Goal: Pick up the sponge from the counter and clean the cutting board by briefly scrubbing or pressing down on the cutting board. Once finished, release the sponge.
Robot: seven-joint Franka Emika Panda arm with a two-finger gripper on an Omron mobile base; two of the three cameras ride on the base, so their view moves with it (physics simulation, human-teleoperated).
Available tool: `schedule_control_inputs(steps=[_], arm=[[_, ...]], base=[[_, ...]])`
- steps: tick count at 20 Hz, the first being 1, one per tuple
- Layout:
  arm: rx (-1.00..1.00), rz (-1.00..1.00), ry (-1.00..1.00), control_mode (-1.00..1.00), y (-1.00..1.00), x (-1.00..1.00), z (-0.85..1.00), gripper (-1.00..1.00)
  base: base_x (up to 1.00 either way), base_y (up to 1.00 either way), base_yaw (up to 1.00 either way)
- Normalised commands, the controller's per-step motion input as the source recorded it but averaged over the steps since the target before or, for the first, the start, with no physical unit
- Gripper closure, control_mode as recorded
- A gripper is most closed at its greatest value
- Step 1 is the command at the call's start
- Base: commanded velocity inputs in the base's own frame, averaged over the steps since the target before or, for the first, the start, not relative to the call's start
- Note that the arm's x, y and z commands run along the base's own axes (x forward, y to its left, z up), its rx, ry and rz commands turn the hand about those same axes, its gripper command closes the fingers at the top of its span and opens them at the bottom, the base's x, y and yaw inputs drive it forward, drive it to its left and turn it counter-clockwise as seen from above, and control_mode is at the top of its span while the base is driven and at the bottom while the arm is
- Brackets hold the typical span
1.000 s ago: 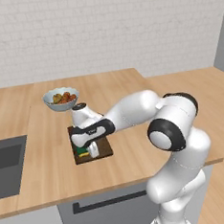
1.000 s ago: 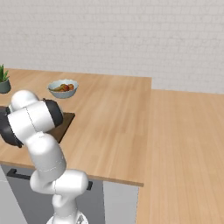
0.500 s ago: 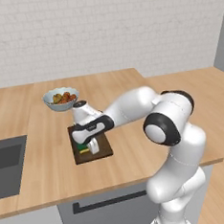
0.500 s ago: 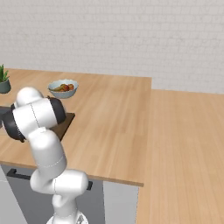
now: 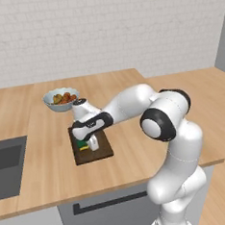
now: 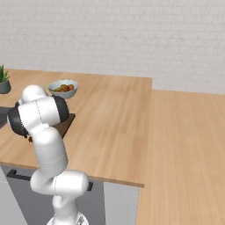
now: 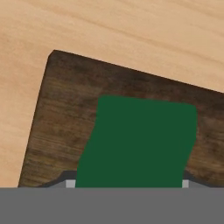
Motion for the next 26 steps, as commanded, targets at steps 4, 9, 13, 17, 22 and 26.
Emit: schedule_control_inputs(steps=[4, 9, 13, 17, 22, 26], arm=[[0.00, 0.00, 0.00, -1.00, 0.00, 0.32, 0.00, 1.00], [0.00, 0.00, 0.00, -1.00, 0.00, 0.41, 0.00, 1.00], [0.00, 0.00, 0.00, -1.00, 0.00, 0.50, 0.00, 1.00], [0.00, 0.00, 0.00, -1.00, 0.00, 0.50, 0.00, 1.00], [0.00, 0.00, 0.00, -1.00, 0.00, 0.44, 0.00, 1.00], [0.00, 0.00, 0.00, -1.00, 0.00, 0.44, 0.00, 1.00]], base=[[0.00, 0.00, 0.00], [0.00, 0.00, 0.00], [0.00, 0.00, 0.00], [0.00, 0.00, 0.00], [0.00, 0.00, 0.00], [0.00, 0.00, 0.00]])
